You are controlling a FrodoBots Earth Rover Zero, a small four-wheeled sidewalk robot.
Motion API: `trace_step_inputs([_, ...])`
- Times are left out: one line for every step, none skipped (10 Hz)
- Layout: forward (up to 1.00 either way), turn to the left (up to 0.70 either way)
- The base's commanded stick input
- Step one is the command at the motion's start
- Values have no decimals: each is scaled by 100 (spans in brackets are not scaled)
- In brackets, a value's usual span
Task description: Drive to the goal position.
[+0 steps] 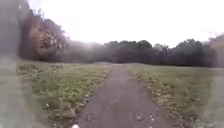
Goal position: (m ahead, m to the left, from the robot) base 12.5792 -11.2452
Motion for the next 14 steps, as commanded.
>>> trace_step_inputs([100, 0])
trace_step_inputs([100, 0])
trace_step_inputs([100, 0])
trace_step_inputs([100, 0])
trace_step_inputs([100, 0])
trace_step_inputs([100, 0])
trace_step_inputs([100, 0])
trace_step_inputs([100, -1])
trace_step_inputs([100, -5])
trace_step_inputs([100, -29])
trace_step_inputs([100, -32])
trace_step_inputs([100, -30])
trace_step_inputs([100, -20])
trace_step_inputs([100, 0])
